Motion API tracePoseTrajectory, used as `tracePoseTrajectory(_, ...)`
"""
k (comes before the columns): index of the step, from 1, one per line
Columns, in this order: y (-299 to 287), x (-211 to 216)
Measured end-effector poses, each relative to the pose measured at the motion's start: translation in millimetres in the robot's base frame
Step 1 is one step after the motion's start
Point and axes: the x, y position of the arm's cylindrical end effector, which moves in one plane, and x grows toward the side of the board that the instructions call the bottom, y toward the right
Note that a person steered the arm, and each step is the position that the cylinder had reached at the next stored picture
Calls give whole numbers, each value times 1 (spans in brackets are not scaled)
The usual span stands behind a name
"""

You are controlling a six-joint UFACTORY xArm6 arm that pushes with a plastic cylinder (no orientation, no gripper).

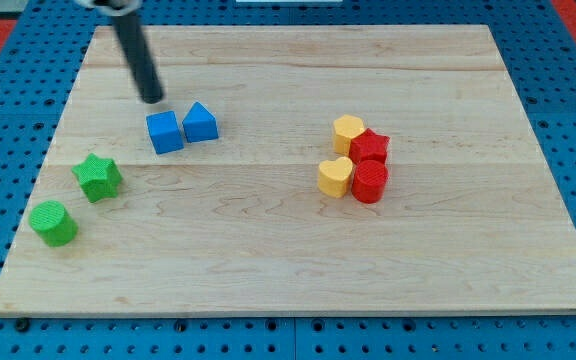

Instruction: Slide the blue cube and blue triangle closer to the green star

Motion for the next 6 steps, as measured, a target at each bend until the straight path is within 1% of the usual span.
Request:
tracePoseTrajectory(1,42,19)
tracePoseTrajectory(2,37,51)
tracePoseTrajectory(3,26,65)
tracePoseTrajectory(4,24,70)
tracePoseTrajectory(5,6,92)
tracePoseTrajectory(6,-9,99)
